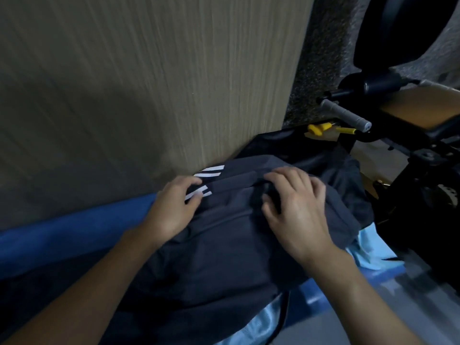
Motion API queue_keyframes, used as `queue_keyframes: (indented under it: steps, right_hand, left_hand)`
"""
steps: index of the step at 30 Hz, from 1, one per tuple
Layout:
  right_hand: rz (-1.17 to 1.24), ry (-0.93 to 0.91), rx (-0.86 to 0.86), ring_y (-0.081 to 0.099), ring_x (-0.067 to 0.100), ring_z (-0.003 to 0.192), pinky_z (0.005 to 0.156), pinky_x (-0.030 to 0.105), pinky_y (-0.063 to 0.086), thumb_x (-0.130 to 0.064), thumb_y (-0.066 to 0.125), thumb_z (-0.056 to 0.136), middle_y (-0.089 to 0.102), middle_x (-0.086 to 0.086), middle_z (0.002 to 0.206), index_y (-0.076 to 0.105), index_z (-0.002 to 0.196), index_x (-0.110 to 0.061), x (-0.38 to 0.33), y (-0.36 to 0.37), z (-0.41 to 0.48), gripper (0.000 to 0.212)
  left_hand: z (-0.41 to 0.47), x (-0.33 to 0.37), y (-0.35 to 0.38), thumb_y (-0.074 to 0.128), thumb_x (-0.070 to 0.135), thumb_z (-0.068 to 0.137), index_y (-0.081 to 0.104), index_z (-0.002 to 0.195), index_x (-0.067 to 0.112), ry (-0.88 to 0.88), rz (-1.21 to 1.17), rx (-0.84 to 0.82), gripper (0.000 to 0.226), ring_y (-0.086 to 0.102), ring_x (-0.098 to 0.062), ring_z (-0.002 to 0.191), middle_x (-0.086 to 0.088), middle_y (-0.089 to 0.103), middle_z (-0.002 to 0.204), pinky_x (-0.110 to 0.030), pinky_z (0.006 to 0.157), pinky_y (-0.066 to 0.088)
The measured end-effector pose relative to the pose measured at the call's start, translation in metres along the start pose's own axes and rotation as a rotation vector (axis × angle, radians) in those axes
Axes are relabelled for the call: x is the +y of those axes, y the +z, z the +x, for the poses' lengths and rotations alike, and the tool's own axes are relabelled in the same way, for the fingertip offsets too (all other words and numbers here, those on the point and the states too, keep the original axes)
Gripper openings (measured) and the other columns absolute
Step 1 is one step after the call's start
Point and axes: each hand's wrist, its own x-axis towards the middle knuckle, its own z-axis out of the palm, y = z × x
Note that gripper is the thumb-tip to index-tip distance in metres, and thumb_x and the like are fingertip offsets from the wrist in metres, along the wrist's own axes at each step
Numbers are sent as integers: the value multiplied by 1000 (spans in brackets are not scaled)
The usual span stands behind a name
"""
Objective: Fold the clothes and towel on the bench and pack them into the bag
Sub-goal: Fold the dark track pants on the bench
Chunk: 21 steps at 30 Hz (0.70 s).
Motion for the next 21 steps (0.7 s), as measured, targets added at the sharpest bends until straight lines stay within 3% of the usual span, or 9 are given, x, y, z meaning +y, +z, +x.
queue_keyframes:
  steps: [4,6,9,13,17,21]
  right_hand:
    - [-39,-60,-75,40,19,135,113,44,18,-33,49,90,54,-4,137,58,126,-22,-22,20,10,39]
    - [-47,-59,-85,43,18,134,113,45,17,-34,46,94,59,-7,131,59,124,-23,-26,27,15,35]
    - [-50,-85,-98,48,17,127,110,46,22,-29,48,95,64,-11,120,62,117,-27,-29,32,22,26]
    - [-133,-121,-126,56,22,114,99,44,26,-26,59,90,67,-9,113,66,113,-28,-35,36,33,25]
    - [-217,-190,-292,52,22,111,90,40,21,-39,58,91,66,-10,115,62,120,-32,-43,29,53,31]
    - [-302,-262,-452,45,18,114,92,38,19,-42,56,91,58,-12,119,57,123,-37,-45,33,67,32]
  left_hand:
    - [-12,-20,6,53,60,83,62,123,25,-31,-27,-73,55,56,-14,117,8,60,122,-44,104,44]
    - [-9,-25,6,50,65,81,58,131,25,-50,-18,-79,64,54,-16,122,7,59,128,-47,107,41]
    - [-4,-32,1,65,45,90,56,133,26,-6,-27,-92,48,53,-15,122,10,60,127,-47,107,40]
    - [7,-43,-10,68,23,92,67,118,22,6,-77,-51,25,59,-16,109,10,64,109,-45,100,46]
    - [17,-45,-15,70,25,91,67,119,22,-57,-19,-142,29,61,-17,104,16,64,96,-49,102,44]
    - [25,-38,-21,65,21,93,71,92,23,-34,-49,-85,6,62,-14,90,12,65,89,-42,93,49]
